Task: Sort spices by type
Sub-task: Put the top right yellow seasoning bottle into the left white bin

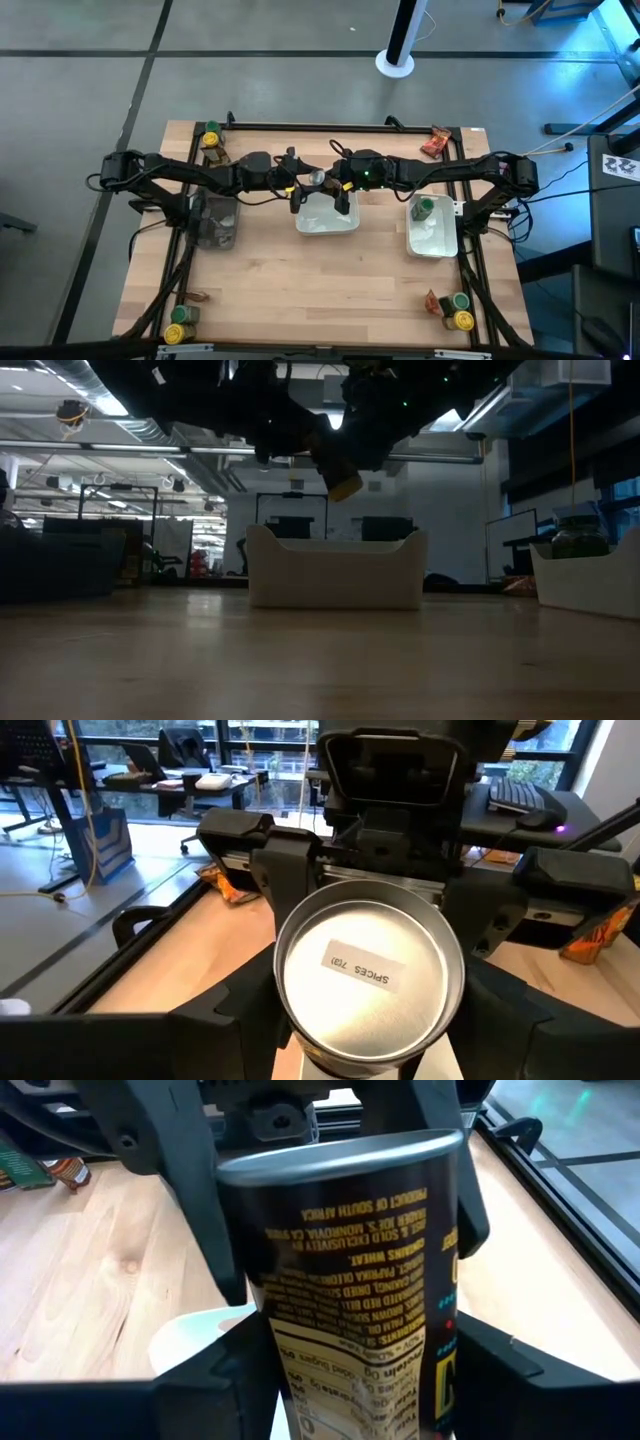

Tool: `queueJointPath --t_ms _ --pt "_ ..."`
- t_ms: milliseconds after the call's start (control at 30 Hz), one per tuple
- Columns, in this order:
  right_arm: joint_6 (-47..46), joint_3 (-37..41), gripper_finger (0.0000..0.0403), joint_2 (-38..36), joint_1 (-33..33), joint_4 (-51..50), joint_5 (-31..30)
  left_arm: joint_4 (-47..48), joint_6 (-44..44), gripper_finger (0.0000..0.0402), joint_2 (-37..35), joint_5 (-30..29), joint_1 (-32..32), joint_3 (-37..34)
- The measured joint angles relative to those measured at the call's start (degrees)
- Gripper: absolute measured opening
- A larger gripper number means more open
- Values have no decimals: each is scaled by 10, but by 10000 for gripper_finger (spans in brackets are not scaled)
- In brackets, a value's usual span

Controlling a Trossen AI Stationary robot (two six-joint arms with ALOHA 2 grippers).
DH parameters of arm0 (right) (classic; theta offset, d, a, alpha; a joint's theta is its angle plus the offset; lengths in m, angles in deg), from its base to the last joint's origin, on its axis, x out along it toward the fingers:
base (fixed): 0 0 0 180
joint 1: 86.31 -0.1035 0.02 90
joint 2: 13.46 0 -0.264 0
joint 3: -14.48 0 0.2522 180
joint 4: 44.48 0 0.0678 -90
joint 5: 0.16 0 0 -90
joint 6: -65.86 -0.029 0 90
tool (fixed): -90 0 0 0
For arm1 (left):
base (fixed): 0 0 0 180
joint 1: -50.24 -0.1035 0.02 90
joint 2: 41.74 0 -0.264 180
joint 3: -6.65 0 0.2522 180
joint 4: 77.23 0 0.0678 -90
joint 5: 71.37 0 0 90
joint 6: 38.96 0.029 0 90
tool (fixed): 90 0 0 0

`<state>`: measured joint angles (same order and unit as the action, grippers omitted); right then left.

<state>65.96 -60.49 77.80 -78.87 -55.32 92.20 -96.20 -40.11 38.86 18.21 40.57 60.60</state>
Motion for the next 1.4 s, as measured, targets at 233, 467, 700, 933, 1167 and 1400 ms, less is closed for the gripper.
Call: queueJointPath --t_ms 233,467,700,933,1167,1400 --pt "4 0 254 0 0 -1 3 0 -6 206 0 0 0 0" --pt "3 -1 275 -62 1 -105 -7 19 14 206 -13 -2 0 0" --pt "-12 -1 277 -146 1 -257 -19 35 21 206 -65 -2 0 -19" --pt "-17 26 277 -180 0 -280 -18 13 32 206 -135 0 -2 -63" --pt "-12 130 277 -178 1 -78 -16 -125 46 206 -181 1 -3 -138" --pt "-14 215 278 -172 1 167 -11 -287 29 206 -180 42 -1 -185"
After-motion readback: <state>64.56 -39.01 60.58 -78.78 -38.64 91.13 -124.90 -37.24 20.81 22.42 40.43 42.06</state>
